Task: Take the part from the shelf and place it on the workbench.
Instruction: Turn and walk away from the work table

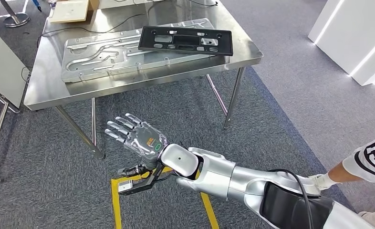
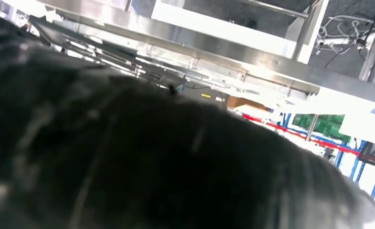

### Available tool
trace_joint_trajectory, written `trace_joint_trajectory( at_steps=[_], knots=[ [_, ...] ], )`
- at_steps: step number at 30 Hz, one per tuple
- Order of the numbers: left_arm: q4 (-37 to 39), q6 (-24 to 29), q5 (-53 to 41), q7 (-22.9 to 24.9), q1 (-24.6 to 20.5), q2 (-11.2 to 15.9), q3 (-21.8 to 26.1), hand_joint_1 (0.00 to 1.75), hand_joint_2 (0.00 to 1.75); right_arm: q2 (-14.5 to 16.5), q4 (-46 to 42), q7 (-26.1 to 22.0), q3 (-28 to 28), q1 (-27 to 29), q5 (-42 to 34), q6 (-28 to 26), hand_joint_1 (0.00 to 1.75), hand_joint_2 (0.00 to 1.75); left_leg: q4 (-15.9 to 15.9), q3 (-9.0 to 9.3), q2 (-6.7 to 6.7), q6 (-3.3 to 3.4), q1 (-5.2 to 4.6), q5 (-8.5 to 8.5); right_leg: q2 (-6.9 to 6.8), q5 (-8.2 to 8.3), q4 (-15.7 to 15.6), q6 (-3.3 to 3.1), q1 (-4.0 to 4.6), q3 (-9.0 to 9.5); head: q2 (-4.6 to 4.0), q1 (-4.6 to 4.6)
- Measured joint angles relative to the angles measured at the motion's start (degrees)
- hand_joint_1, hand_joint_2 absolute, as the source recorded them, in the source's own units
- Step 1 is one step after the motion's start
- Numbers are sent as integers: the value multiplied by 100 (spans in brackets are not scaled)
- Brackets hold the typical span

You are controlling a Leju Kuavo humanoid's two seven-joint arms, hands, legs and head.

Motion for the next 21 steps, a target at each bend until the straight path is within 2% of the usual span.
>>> trace_joint_trajectory(
  at_steps=[1, 2, 4, 5, 6, 8, 9, 10, 11, 12, 14, 15, 16, 17, 19, 20, 21],
  knots=[
    [0, 0, 0, 0, 2, 1, 0, 0, 0, 0, 1, 0, 1, 5, 0, 0, 0, 0, -82, 116, 1, -9, 7, 49, 0, 27, 21, 13, -3, -55, 0, 0],
    [0, 0, 0, 0, 2, 1, 0, 0, 0, 0, 0, 0, 2, 8, 0, 0, 0, 0, -385, 345, 3, -10, 14, 176, 0, 48, 42, 30, -6, -99, 0, 0],
    [0, 1, 0, -1, -8, 3, 0, 0, 0, 0, -1, 0, 3, 4, 0, -1, 0, 0, -1196, 862, 1, 23, 10, 390, -1, 85, 84, 77, -4, -158, 0, 0],
    [0, 1, 0, -1, -12, 3, 0, 0, 0, 0, -2, 0, 3, 1, 0, -2, 0, 0, -1458, 1011, -5, 61, -2, 444, -2, 106, 95, 108, 3, -178, 0, 0],
    [0, 1, 0, -2, -14, 3, 0, 0, 0, 1, -2, 0, 3, 0, 0, -2, 0, 0, -1581, 1067, -13, 105, -17, 457, -4, 131, 99, 142, 9, -191, 0, 1],
    [0, 0, 0, -2, -8, 3, 1, 0, 0, 1, -2, 0, 3, -1, 0, -2, 0, 0, -1604, 1048, -23, 204, -30, 521, -5, 192, 75, 217, 16, -203, 0, 2],
    [0, 0, 0, -2, -6, 2, 2, 0, 0, -1, -2, 0, 3, -2, 1, -2, 0, 0, -1626, 1037, -15, 254, -22, 566, 2, 183, 82, 249, 9, -212, 0, 2],
    [0, 0, 0, -2, -7, 1, 2, 0, 0, -3, -2, 0, 3, -4, 1, -1, 0, 0, -1651, 1019, -5, 306, -12, 615, 11, 104, 150, 278, 4, -246, 0, 3],
    [0, 0, 0, -2, -10, 1, 2, 0, 0, -5, -1, 0, 3, -5, 2, -1, 0, 0, -1677, 987, 7, 357, -1, 668, 22, -63, 340, 304, -3, -325, 0, 4],
    [0, 0, 0, -2, -13, 1, 2, 0, 0, -7, 0, 0, 3, -4, 2, 1, 0, 0, -1682, 941, 18, 389, -2, 710, 32, -296, 646, 324, -16, -442, 0, 3],
    [0, 0, 2, -1, -10, 3, 2, 0, 0, -8, 5, 0, 3, 10, 2, 3, 0, 0, -1671, 823, 24, 416, -12, 786, 39, -733, 1406, 357, -25, -708, 0, 3],
    [0, 0, 4, 0, -6, 3, 2, 0, 0, -8, 9, 0, 4, 18, 2, 5, 0, 0, -1659, 764, 24, 413, -16, 820, 39, -820, 1621, 365, -27, -751, 0, 3],
    [0, -1, 5, 2, -2, 3, 2, 0, 0, -9, 11, 0, 5, 24, 2, 6, 0, 0, -1643, 708, 24, 406, -18, 852, 39, -808, 1629, 363, -28, -685, 0, 3],
    [0, -1, 7, 3, 0, 3, 2, 0, 0, -9, 13, 0, 7, 24, 2, 7, 0, 0, -1625, 659, 21, 394, -19, 878, 39, -703, 1397, 352, -27, -496, 0, 3],
    [0, -2, 7, 4, -1, 1, 2, 0, 0, -8, 14, 0, 7, 13, 2, 6, 0, 0, -1584, 585, 14, 358, -30, 922, 39, -461, 595, 304, -12, 42, 0, 3],
    [0, -2, 7, 4, -2, 1, 2, 0, 0, -7, 13, 0, 7, 4, 3, 5, 0, 0, -1569, 559, 12, 331, -39, 944, 41, -385, 273, 272, 1, 231, 0, 3],
    [0, -2, 7, 4, -3, 1, 2, 0, 0, -5, 13, 0, 7, -3, 3, 5, 0, 0, -1559, 540, 12, 299, -47, 967, 44, -352, 90, 241, 17, 325, 0, 2]
  ],
)
